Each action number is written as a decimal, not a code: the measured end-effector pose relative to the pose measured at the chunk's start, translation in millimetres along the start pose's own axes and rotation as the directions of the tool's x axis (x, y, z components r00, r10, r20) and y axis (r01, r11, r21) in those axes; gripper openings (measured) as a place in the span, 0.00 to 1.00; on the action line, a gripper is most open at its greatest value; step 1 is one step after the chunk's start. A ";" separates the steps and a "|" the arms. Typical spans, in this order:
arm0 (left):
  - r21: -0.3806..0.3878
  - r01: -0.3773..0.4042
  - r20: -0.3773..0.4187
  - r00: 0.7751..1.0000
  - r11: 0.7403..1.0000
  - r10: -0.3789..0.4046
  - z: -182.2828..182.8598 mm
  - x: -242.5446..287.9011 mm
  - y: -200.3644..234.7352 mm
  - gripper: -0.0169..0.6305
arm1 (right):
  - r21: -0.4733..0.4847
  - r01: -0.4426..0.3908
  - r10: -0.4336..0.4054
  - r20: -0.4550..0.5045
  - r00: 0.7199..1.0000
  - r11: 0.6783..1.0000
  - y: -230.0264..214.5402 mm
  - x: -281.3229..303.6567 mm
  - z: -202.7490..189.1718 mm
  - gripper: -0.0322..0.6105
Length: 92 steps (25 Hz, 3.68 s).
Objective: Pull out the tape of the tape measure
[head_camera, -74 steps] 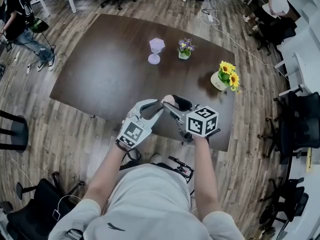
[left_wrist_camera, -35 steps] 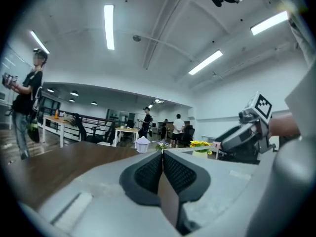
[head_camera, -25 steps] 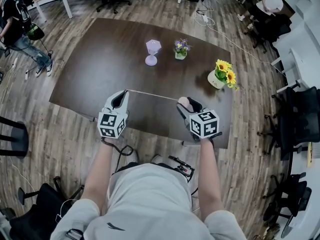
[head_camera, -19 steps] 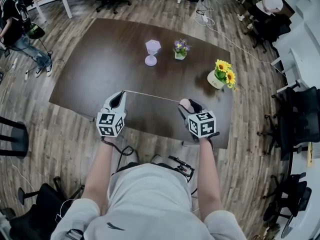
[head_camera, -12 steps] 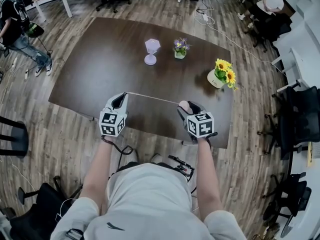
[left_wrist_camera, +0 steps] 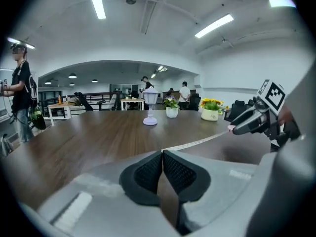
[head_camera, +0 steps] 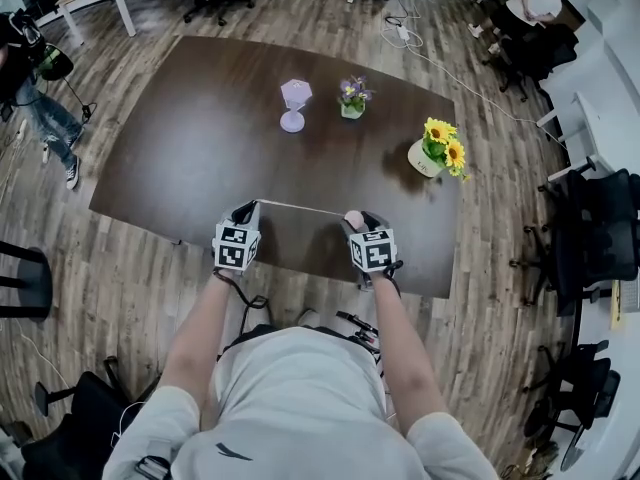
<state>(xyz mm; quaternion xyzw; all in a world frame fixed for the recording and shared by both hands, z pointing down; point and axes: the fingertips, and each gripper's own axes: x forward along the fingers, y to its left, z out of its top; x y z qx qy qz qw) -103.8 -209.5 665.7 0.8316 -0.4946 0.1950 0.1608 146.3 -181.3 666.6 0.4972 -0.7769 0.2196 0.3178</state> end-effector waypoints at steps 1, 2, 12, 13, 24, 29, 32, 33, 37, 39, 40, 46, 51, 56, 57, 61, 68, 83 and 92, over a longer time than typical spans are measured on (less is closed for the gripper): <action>-0.001 -0.011 -0.018 1.000 1.000 0.011 -6.6 4.6 1.0 0.05 | 0.001 0.007 -0.007 -0.011 1.000 1.000 0.7 5.7 -3.8 0.40; 0.003 -0.023 -0.035 0.999 1.000 0.023 -12.8 9.0 1.8 0.05 | 0.003 0.012 -0.012 -0.026 1.000 1.000 1.8 10.9 -7.8 0.40; 0.110 -0.067 -0.192 0.977 0.992 0.088 -45.4 35.7 -4.9 0.05 | -0.008 0.056 -0.057 -0.120 0.991 0.998 -4.0 38.4 -33.8 0.40; 0.126 -0.074 -0.199 0.975 0.989 0.099 -46.6 37.3 -4.7 0.05 | -0.001 0.054 -0.054 -0.119 0.991 0.999 -4.7 40.2 -34.8 0.40; 0.186 -0.121 -0.257 0.952 0.975 0.168 -54.5 45.7 0.1 0.05 | 0.065 -0.008 0.015 -0.100 0.995 0.998 -5.2 45.2 -35.1 0.40; 0.182 -0.124 -0.258 0.951 0.975 0.169 -54.5 44.2 0.9 0.05 | 0.062 -0.018 0.023 -0.093 0.995 0.998 -5.2 45.4 -35.7 0.40; 0.154 -0.148 -0.251 0.951 0.977 0.183 -53.9 43.7 2.0 0.07 | 0.070 -0.023 0.028 -0.083 0.996 0.997 -5.3 44.4 -37.0 0.41; 0.136 -0.159 -0.247 0.951 0.978 0.188 -53.0 43.0 3.0 0.09 | 0.075 -0.027 0.033 -0.078 0.996 0.997 -5.1 43.5 -36.7 0.41; 0.034 -0.150 -0.217 0.964 0.988 0.154 -41.9 38.6 4.8 0.20 | 0.121 -0.051 0.057 -0.052 0.997 0.991 -5.4 42.2 -35.0 0.46; -0.011 -0.153 -0.197 0.969 0.988 0.148 -35.5 32.2 7.8 0.22 | 0.131 -0.047 0.053 -0.039 0.998 0.990 -6.4 38.4 -33.2 0.52; -0.025 -0.158 -0.186 0.971 0.987 0.151 -32.4 28.0 9.2 0.23 | 0.133 -0.045 0.048 -0.025 0.999 0.990 -7.0 34.9 -30.5 0.52; -0.078 -0.088 0.018 0.996 0.993 0.089 20.6 -1.0 -1.4 0.26 | 0.141 -0.055 0.026 0.196 0.980 0.988 -6.9 -7.5 14.6 0.52; -0.024 0.008 0.280 0.960 1.000 -0.001 101.6 -50.8 -21.1 0.23 | 0.143 -0.027 -0.039 0.440 0.897 0.989 -7.1 -80.0 67.7 0.46; 0.086 0.029 0.462 0.884 0.996 -0.065 170.0 -119.9 -35.4 0.04 | 0.122 0.052 -0.115 0.601 0.791 0.991 -3.2 -171.5 105.6 0.05; 0.100 0.033 0.477 0.876 0.994 -0.077 176.3 -128.0 -36.5 0.04 | 0.111 0.068 -0.122 0.612 0.782 0.992 -1.9 -181.7 109.0 0.05; 0.140 0.033 0.509 0.855 0.990 -0.100 192.8 -152.2 -40.8 0.04 | 0.105 0.108 -0.150 0.639 0.754 0.989 -0.3 -211.5 119.6 0.05; 0.125 0.046 0.542 0.834 0.991 -0.107 199.5 -169.6 -45.6 0.04 | 0.144 0.148 -0.206 0.610 0.765 0.978 -3.3 -217.3 109.9 0.05; 0.086 0.008 0.539 0.840 0.996 -0.053 197.7 -165.2 -29.1 0.04 | 0.148 0.167 -0.222 0.589 0.777 0.975 -0.4 -217.7 113.1 0.05; 0.090 0.017 0.510 0.858 0.996 -0.061 185.9 -157.7 -35.0 0.04 | 0.150 0.159 -0.217 0.584 0.782 0.976 -2.1 -216.2 108.4 0.05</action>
